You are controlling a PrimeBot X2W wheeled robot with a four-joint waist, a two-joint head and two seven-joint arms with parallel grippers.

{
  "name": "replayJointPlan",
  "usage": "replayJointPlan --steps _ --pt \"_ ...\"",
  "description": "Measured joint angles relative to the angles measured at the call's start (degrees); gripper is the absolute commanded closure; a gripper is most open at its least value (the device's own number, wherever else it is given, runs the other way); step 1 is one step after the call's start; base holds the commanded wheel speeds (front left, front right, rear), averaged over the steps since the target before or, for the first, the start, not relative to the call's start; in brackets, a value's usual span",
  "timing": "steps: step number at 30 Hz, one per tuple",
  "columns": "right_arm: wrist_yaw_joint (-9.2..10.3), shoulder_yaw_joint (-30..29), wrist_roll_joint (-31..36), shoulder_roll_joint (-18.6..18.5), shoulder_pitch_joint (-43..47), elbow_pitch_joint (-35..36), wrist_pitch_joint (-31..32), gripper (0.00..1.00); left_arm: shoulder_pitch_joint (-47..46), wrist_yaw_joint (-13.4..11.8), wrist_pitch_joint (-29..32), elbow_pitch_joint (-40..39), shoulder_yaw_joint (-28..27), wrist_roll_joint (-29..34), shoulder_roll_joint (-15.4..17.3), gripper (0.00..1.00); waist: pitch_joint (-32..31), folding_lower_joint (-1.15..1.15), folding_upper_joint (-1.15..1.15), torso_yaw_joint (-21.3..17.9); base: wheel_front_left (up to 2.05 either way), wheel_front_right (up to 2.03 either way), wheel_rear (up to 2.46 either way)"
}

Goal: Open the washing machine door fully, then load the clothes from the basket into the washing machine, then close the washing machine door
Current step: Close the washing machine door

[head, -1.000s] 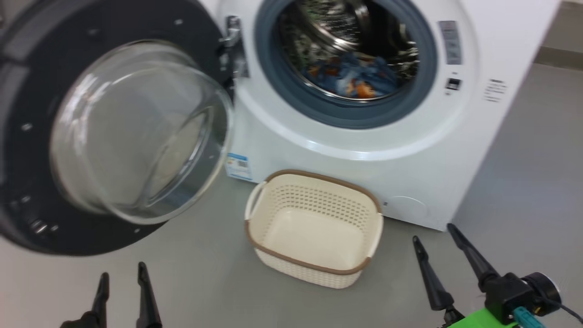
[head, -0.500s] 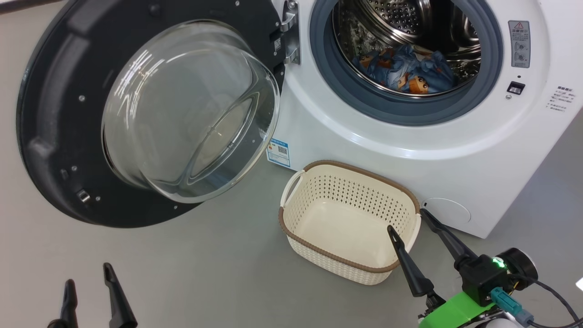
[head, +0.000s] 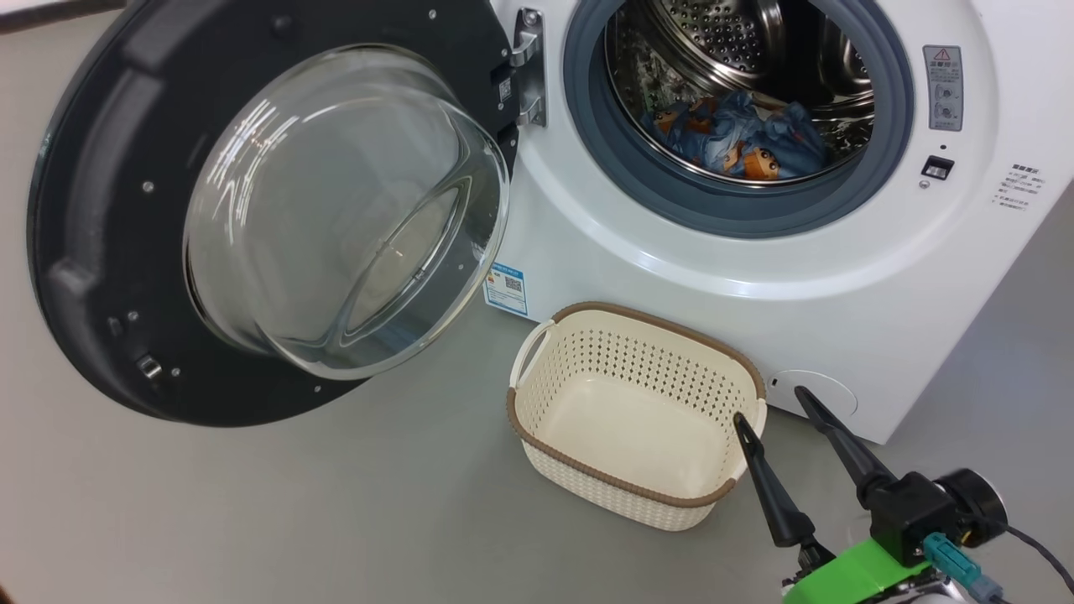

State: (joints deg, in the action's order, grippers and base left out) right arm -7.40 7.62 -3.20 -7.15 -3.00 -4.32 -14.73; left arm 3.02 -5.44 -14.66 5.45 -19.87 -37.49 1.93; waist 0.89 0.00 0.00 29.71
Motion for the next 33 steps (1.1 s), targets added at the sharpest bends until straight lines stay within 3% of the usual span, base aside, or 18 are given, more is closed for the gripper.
replayJointPlan --steps 3,5,10,17,22,27,33 --pt "0.00 -1.2 0.0 0.6 1.4 0.2 0.0 0.00 -4.6 3.1 0.0 5.8 -6.0 -0.1 0.0 1.00 -0.3 0.00 0.00 -0.3 0.00 0.00 0.00" --pt "0.00 -2.2 0.1 1.1 2.3 0.5 0.0 0.00 -7.8 4.3 0.0 10.8 -8.6 0.4 2.2 1.00 -0.5 0.00 0.00 -0.5 0.00 0.00 0.00" --pt "0.00 -3.7 0.2 1.7 4.0 0.9 0.0 0.00 -18.6 4.5 1.1 25.0 -12.1 -0.4 11.2 1.00 -0.9 0.00 0.00 -1.0 0.00 0.00 0.00" --pt "0.00 -3.7 0.2 2.2 4.6 1.2 0.0 0.00 -32.9 4.4 7.0 38.3 -15.6 -6.4 19.0 1.00 -1.1 0.00 0.00 -2.8 0.00 0.00 0.00" --pt "0.00 -3.1 0.2 1.9 4.7 1.0 0.0 0.00 -41.8 4.2 12.0 44.7 -17.8 -11.5 20.6 1.00 -0.7 0.00 0.00 -4.4 0.00 0.00 0.00" --pt "0.00 -2.6 0.2 1.8 4.7 0.9 0.0 0.00 -45.3 3.7 12.8 48.2 -18.7 -12.8 23.5 1.00 -0.4 0.00 0.00 -6.3 0.00 0.00 0.00" --pt "0.00 -2.3 0.2 1.7 4.7 0.7 0.0 0.00 -49.0 3.8 14.2 50.4 -18.8 -14.3 23.6 1.00 0.0 0.00 0.00 -8.2 0.00 0.00 0.00"
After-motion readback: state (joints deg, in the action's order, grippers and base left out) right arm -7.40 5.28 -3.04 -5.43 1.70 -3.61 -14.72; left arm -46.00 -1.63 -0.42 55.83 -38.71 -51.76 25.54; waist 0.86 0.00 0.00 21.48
